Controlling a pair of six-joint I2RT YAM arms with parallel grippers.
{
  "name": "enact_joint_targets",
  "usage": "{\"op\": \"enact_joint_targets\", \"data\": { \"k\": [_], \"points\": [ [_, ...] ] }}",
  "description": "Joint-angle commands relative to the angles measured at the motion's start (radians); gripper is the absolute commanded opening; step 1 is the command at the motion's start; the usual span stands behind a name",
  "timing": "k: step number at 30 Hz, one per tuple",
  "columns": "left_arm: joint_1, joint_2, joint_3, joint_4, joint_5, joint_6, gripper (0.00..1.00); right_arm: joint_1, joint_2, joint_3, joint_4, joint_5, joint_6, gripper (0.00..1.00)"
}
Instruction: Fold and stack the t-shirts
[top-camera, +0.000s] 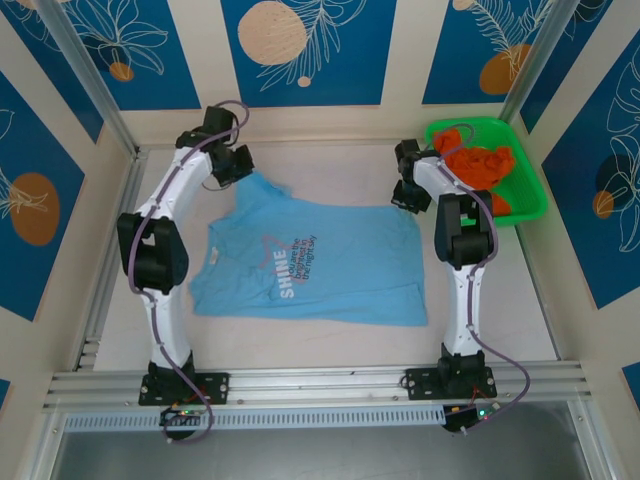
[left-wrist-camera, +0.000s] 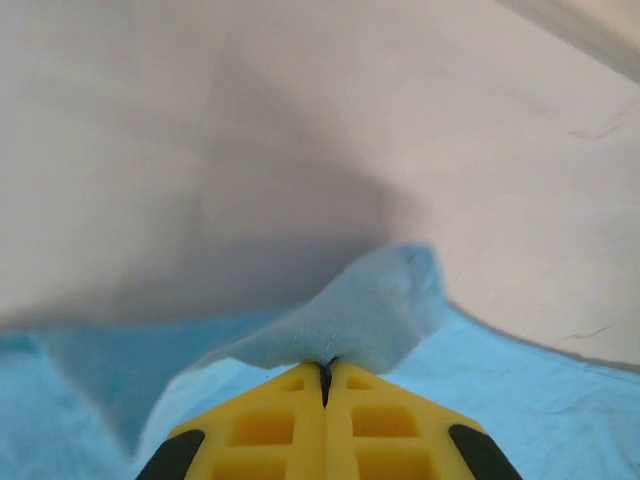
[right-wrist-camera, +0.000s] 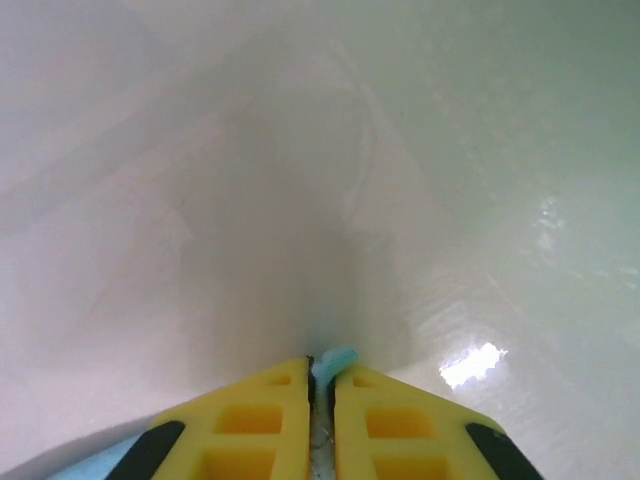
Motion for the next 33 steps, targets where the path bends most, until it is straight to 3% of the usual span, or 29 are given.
{"op": "enact_joint_targets", "data": {
  "k": [1,8,16,24,33],
  "points": [
    [0.024,0.062,0.108,0.043,0.078,0.168,0.0,0.012,-0.084,-0.039,-0.003,-0.057,0.006,0.09],
    [0.042,0.218,0.249,0.042,0.123,0.267,0.0,0.032,-0.122,-0.08,-0.019,-0.079,0.003,0.07],
    [0.041,0.233,0.182,0.028,0.095,0.274,0.0,0.045,-0.177,-0.133,-0.038,-0.063,-0.02,0.06],
    [0.028,0.008,-0.112,0.163,0.093,0.267,0.0,0.034,-0.285,-0.259,-0.012,-0.087,-0.04,0.05],
    [0.037,-0.296,-0.513,0.34,0.165,0.381,0.0,0.008,-0.406,-0.407,0.062,-0.189,-0.081,0.03]
  ]
}}
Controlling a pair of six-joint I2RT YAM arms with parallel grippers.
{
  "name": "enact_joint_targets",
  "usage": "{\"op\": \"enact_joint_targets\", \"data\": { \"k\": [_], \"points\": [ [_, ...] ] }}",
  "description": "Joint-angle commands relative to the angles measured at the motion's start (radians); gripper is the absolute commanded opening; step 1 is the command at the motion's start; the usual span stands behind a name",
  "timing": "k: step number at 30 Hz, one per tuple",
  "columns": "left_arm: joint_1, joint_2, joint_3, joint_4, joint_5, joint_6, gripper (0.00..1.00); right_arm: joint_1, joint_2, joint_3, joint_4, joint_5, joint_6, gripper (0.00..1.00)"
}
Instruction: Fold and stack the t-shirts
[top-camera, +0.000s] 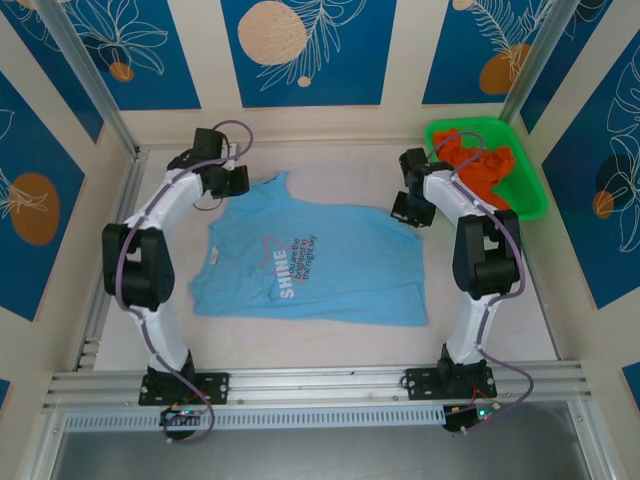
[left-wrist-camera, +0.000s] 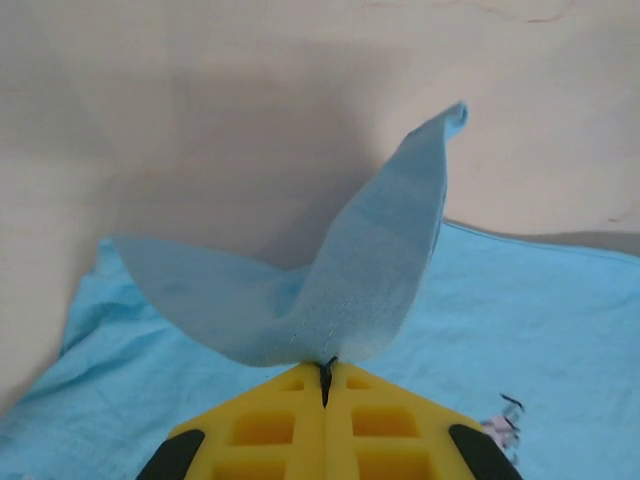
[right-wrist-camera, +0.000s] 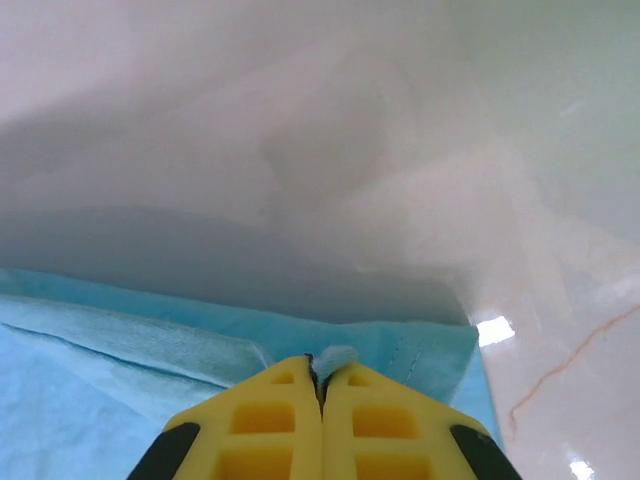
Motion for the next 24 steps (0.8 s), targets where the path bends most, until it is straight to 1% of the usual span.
{"op": "enact_joint_targets", "data": {
  "k": [1,6,11,17,20,22,24],
  "points": [
    [0.008,-0.083,-0.094,0.069,0.049,0.076,0.0,-0.023,-0.049,-0.05,0.026,-0.071,-0.028,0.03],
    [0.018,-0.177,-0.217,0.04,0.041,0.115,0.0,-0.045,-0.091,-0.114,0.043,-0.102,-0.037,0.02],
    [0.044,-0.247,-0.3,0.014,-0.006,0.134,0.0,-0.064,-0.131,-0.174,0.066,-0.115,-0.047,0.02],
    [0.105,-0.298,-0.32,-0.017,0.08,0.138,0.0,-0.09,-0.144,-0.206,0.074,-0.118,-0.056,0.02],
    [0.117,-0.315,-0.323,-0.058,0.123,0.12,0.0,-0.094,-0.144,-0.208,0.074,-0.119,-0.057,0.02],
    [0.123,-0.33,-0.337,-0.094,0.129,0.101,0.0,-0.095,-0.146,-0.209,0.074,-0.118,-0.058,0.02],
    [0.135,-0.362,-0.377,-0.109,0.159,0.069,0.0,-0.098,-0.15,-0.213,0.074,-0.119,-0.061,0.02]
  ]
}}
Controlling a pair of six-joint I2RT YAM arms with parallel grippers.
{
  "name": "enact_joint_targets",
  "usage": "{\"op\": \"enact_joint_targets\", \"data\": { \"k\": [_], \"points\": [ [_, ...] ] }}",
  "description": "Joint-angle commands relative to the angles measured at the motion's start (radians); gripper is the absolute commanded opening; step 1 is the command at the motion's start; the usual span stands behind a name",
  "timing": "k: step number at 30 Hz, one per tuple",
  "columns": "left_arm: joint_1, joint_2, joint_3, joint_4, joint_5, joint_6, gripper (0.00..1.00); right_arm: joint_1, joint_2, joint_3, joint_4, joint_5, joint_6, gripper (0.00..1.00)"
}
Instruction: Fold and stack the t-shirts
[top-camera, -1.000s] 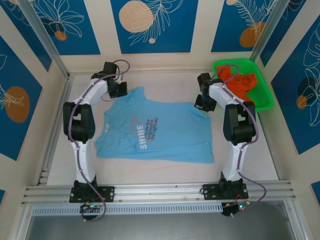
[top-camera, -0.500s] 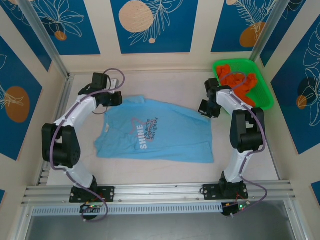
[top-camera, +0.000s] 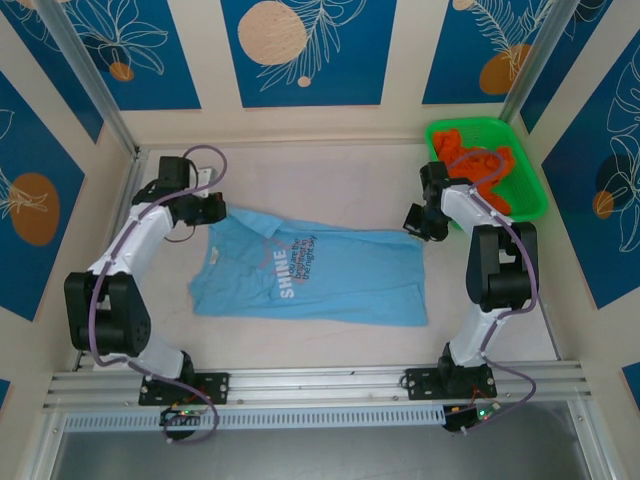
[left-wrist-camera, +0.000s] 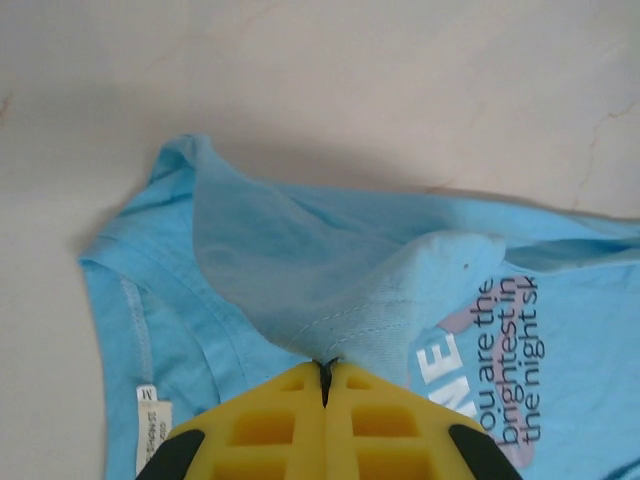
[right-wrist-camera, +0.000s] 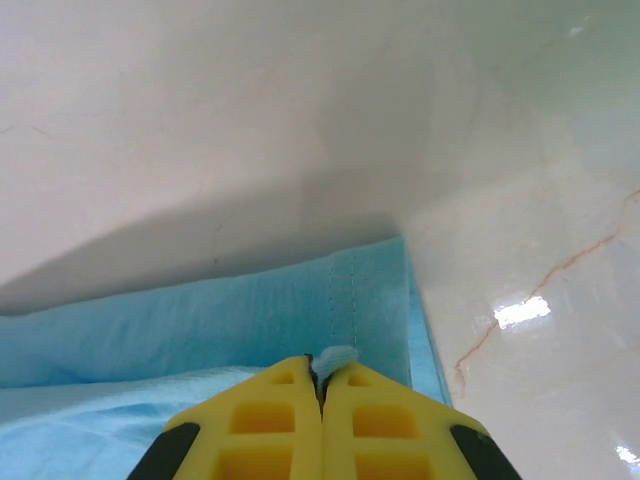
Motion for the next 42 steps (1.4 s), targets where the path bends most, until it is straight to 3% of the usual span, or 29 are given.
{"op": "enact_joint_targets", "data": {
  "k": [1,10,16,19,22,24,26,28,29,31,35,39,42],
  "points": [
    [0.029,-0.064,-0.059,-0.077,0.08,-0.051,0.0,-0.008,-0.04,-0.023,-0.005,-0.016,-0.02,0.02],
    [0.108,-0.059,-0.107,-0.092,0.247,-0.183,0.0,-0.013,-0.031,-0.035,-0.003,-0.03,-0.013,0.02],
    [0.129,-0.067,-0.134,-0.136,0.287,-0.179,0.0,-0.022,-0.032,-0.051,-0.006,-0.026,-0.01,0.04],
    [0.129,-0.069,-0.146,-0.167,0.322,-0.16,0.0,-0.021,-0.035,-0.058,-0.011,-0.022,-0.004,0.11],
    [0.141,-0.101,-0.128,-0.227,0.131,-0.173,0.24,-0.021,-0.056,-0.073,-0.031,-0.005,0.025,0.25],
    [0.181,-0.144,-0.124,-0.233,-0.011,-0.24,0.2,-0.032,-0.085,-0.082,-0.051,0.011,0.062,0.35],
    [0.196,-0.154,-0.093,-0.275,-0.171,-0.34,0.32,-0.049,-0.116,-0.093,-0.056,-0.002,0.094,0.36],
    [0.195,-0.158,-0.07,-0.293,-0.286,-0.41,0.32,-0.07,-0.133,-0.088,-0.077,-0.004,0.148,0.38],
    [0.196,-0.161,-0.061,-0.288,-0.318,-0.443,0.37,-0.079,-0.14,-0.085,-0.086,-0.009,0.174,0.4],
    [0.196,-0.155,-0.059,-0.22,-0.272,-0.464,0.39,-0.087,-0.158,-0.079,-0.102,0.001,0.221,0.41],
    [0.122,-0.03,0.038,-0.114,-0.051,-0.398,0.29,-0.085,-0.192,-0.079,-0.056,-0.035,0.261,0.41],
    [-0.016,0.143,0.211,-0.189,-0.03,-0.275,0.25,-0.065,-0.117,-0.031,-0.043,-0.132,0.276,0.34],
    [-0.064,0.259,0.284,-0.239,-0.042,-0.267,0.25,-0.012,-0.021,0.027,-0.07,-0.146,0.268,0.3]
  ]
}}
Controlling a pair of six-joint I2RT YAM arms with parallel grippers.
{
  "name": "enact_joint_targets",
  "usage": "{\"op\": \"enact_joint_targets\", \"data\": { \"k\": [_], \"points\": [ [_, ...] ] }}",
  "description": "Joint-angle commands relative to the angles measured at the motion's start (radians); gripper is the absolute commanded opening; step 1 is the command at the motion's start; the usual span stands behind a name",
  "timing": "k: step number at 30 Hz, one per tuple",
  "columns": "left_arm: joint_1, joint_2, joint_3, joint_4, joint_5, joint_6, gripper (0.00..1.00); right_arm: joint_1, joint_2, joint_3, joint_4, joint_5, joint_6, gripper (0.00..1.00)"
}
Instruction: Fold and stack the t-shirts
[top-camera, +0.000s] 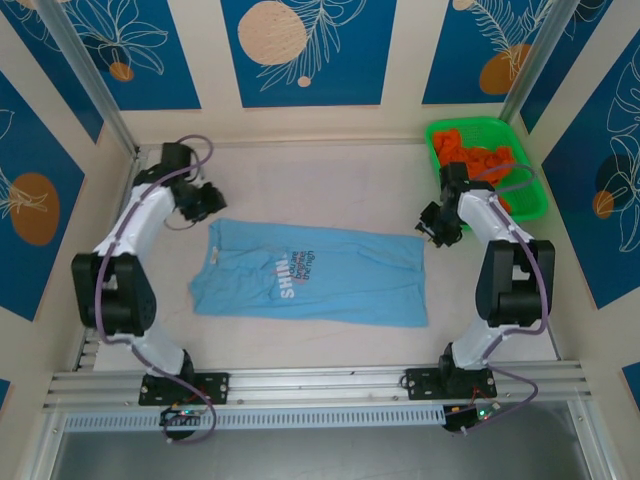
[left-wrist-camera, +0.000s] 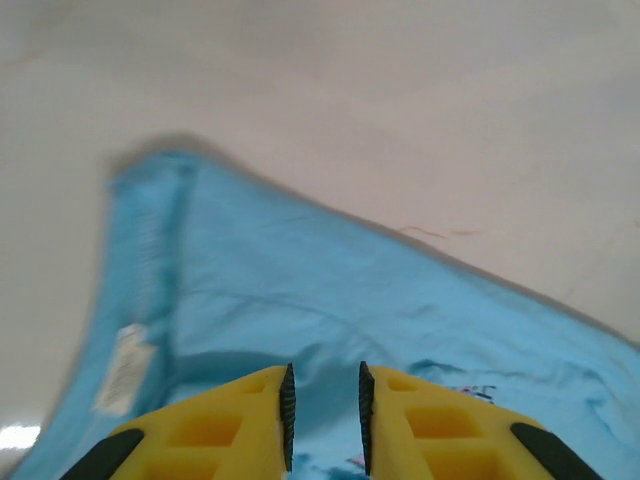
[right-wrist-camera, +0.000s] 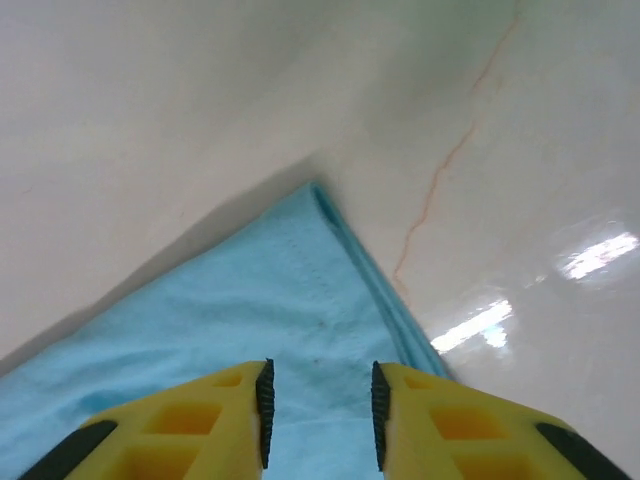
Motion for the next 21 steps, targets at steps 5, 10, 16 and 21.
{"op": "enact_joint_targets", "data": {
  "k": [5,10,16,21],
  "points": [
    [-0.048,0.212,0.096,-0.109,-0.05,0.045,0.23,0.092,0.233,0.151,-0.102,-0.017,0.028,0.25],
    [-0.048,0.319,0.126,-0.1,-0.083,0.033,0.22,0.098,0.331,0.221,-0.127,-0.002,0.032,0.23],
    [-0.041,0.439,0.211,-0.127,-0.212,-0.013,0.22,0.107,0.425,0.315,-0.167,0.045,0.051,0.27],
    [0.003,0.494,0.257,-0.125,-0.257,-0.057,0.23,0.106,0.496,0.416,-0.18,0.061,0.062,0.33]
  ]
}}
